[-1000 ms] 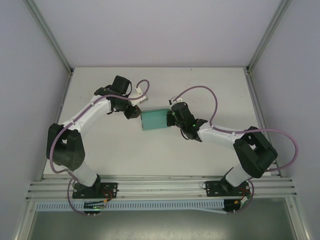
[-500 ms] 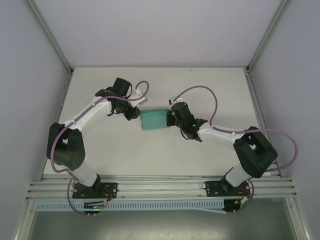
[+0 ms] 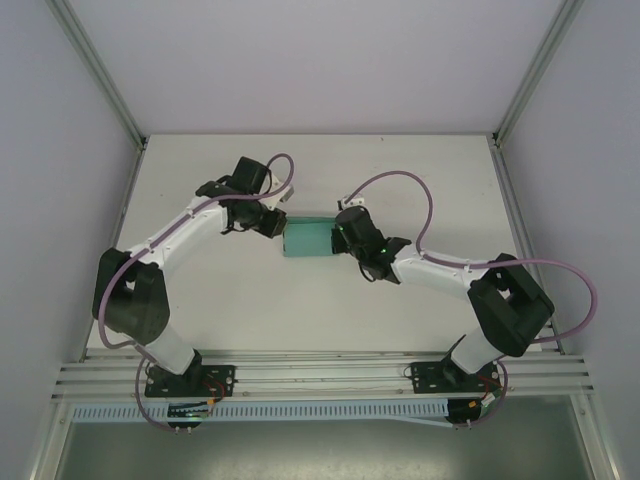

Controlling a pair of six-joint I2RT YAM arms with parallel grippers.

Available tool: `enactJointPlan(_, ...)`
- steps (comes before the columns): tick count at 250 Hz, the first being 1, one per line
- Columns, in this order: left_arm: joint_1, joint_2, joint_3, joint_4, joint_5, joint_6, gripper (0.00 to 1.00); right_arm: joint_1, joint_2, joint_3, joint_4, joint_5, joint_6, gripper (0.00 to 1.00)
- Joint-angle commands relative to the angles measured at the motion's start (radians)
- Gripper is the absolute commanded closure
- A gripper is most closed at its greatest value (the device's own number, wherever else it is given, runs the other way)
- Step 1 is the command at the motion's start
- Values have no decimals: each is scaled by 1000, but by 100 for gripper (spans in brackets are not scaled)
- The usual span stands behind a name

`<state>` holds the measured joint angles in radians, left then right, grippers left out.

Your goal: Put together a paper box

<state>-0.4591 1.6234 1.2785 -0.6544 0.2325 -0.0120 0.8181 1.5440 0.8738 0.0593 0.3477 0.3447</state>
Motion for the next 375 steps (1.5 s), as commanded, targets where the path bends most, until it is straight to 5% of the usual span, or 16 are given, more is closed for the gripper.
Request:
enactJointPlan(1,-44,-41,-33,-10,-30,-231,89,40,59,-30,-249,3,93,100)
enactJointPlan(98,-46,5,-36,-39,-15,-428,92,70,90,-7,-253,20,118,100)
enactJointPlan(160,-46,42,-2,-100,-10,-431,95,70,85,-31,-232,21,125,100)
enactJointPlan(272,-86,71,-177,-47,-43,-326,100,74,79,-74,-177,28,100,100)
enactJointPlan(345,-89,41,-292,-20,-72,-374,100,81,66,-81,-148,19,67,100)
enactJointPlan(375,-89,52,-272,-1,-56,-373,100,79,25,-55,-150,1,35,90)
